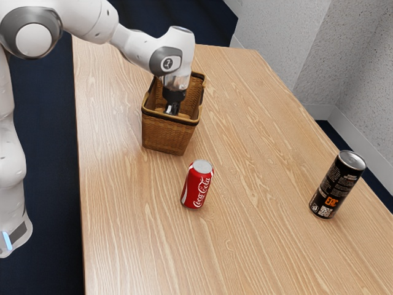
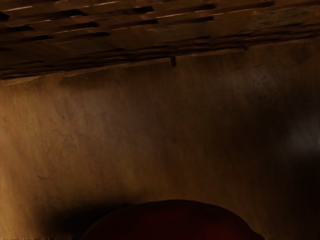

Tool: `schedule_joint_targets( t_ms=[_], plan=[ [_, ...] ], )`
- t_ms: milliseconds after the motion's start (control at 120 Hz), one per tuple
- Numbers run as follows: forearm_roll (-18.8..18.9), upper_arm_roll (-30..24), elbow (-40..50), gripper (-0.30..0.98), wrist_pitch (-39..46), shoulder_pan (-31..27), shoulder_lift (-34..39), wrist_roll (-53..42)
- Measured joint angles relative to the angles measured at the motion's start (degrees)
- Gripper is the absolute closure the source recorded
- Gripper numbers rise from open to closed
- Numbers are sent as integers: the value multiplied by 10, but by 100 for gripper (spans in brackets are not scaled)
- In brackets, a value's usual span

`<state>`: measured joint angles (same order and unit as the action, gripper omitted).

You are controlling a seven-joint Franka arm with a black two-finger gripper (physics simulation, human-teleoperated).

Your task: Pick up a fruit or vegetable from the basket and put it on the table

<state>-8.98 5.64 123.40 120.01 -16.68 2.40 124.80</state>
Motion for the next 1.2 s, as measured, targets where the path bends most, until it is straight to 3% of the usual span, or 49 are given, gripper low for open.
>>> schedule_joint_targets(
  t_ms=[417,658,883,1200],
  plan=[
    [10,2,-9,42,-29,5,78,-8],
    [85,-36,-165,42,-111,12,98,1],
    [151,-83,-369,42,-167,27,-32,8],
    [180,-89,-476,42,-183,38,-126,-10]
  ],
)
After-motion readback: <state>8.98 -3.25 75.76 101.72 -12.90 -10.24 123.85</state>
